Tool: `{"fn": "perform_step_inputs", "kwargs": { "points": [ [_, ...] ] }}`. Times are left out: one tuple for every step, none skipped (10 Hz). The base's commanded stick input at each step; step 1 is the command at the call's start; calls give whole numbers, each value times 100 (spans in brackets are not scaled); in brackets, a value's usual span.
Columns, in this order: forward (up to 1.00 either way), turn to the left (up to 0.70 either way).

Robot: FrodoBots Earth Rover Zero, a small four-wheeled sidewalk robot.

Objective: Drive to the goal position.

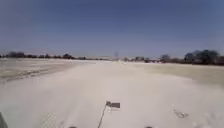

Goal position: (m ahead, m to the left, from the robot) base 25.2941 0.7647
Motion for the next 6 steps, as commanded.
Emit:
{"fn": "perform_step_inputs", "kwargs": {
  "points": [
    [70, 0],
    [70, 0],
    [70, 0],
    [70, 0],
    [70, 0],
    [70, 0]
  ]
}}
